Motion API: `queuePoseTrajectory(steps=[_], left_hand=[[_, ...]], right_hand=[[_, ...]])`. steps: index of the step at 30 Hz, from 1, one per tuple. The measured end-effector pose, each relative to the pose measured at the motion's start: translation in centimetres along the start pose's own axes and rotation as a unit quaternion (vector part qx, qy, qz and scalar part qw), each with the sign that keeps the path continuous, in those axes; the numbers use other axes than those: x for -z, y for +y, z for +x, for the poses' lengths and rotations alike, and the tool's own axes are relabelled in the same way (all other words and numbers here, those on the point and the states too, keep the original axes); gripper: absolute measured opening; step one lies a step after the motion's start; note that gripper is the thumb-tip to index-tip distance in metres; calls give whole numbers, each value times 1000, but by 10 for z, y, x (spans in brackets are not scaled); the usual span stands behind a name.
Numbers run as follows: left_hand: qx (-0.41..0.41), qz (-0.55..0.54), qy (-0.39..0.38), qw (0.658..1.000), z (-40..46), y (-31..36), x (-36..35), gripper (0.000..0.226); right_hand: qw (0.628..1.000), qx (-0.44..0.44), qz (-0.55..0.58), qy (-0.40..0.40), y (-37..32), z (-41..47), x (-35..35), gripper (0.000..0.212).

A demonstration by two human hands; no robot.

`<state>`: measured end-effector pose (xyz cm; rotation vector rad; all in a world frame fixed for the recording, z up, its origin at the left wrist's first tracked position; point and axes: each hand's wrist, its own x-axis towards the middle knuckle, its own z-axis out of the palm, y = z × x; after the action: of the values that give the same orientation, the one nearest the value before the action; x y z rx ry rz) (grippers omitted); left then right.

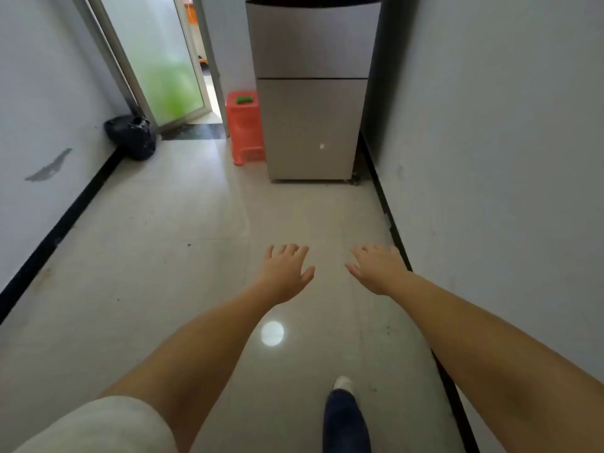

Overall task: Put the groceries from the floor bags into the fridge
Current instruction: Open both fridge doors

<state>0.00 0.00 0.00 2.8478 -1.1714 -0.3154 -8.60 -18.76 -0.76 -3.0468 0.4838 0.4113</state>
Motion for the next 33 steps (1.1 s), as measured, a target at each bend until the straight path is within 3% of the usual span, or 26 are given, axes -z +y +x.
queuePoseTrajectory(steps=[11,18,26,33], left_hand=[[24,-35,43,998,241,-23,78,53],[63,-44,76,994,378,-96,114,51],[-6,14,131,991,566,-178,218,49],[-23,-75,120,990,722,-193,264,50]], right_hand=[[1000,-18,-15,-5,115,220,114,51],[999,32,-18,14,111,379,159,50],[997,-2,27,67,107,571,254,51],[992,-42,94,66,148,693,301,53]])
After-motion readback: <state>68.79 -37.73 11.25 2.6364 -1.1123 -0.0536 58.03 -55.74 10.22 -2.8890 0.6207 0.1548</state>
